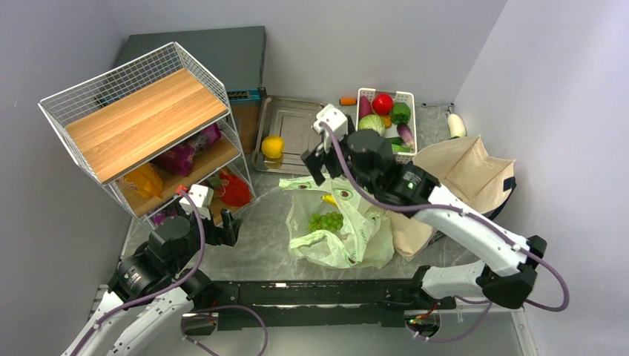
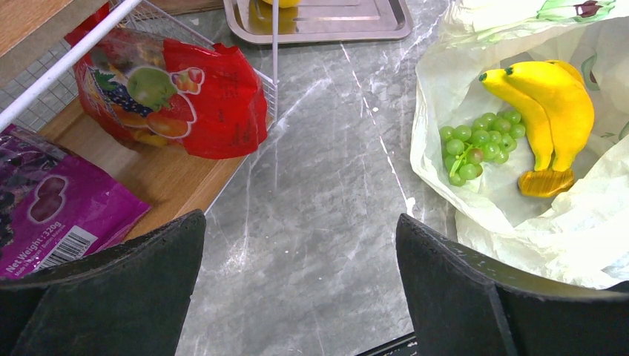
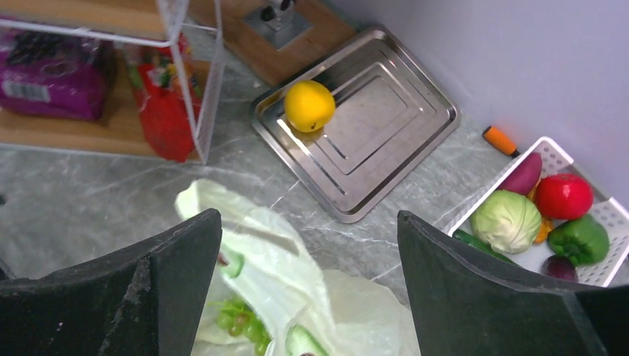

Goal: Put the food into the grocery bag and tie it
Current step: Place the fake fruit in the grocery bag, then pick up the fake fruit from the tray.

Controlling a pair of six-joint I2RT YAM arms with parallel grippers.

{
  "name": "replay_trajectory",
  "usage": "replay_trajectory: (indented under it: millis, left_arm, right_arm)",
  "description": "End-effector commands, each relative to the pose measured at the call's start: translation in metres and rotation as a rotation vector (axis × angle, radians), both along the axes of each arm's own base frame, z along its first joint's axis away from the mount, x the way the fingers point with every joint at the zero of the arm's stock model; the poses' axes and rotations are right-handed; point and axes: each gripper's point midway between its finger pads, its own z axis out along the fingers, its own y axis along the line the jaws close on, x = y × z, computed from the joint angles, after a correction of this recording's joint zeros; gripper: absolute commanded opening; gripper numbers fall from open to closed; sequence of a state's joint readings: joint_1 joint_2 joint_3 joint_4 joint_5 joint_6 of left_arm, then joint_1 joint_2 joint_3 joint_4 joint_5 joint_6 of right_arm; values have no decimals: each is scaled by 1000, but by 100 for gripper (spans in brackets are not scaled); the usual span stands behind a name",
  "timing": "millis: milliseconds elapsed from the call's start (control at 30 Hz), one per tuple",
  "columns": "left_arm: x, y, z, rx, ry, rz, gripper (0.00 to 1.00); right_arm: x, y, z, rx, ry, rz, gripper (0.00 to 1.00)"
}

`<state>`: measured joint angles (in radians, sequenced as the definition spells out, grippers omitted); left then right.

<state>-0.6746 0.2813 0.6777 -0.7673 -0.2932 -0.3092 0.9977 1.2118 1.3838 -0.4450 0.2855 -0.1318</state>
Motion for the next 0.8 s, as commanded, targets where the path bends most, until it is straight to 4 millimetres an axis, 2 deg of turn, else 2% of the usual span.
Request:
replay_trajectory:
  millis: [0,133,333,633,767]
  left_arm:
    - [3,-2,9,-25,-33,0,100]
    - [3,-2,9,-26,-35,-1,99]
    - [2,-2,11,-32,-43,-2,99]
    - [2,-2,11,-32,-43,-5,99]
    - [2,-2,11,-33,-46,-4,99]
  right_arm:
    - [32,6,27,155,54,-27,89]
    - [65,10,23,176,116,-60,89]
    - [114,21,-6,195,250,-70,90]
    - [164,43,-33,269,379,-81,100]
    - [184,57,-59,299,456,-111,100]
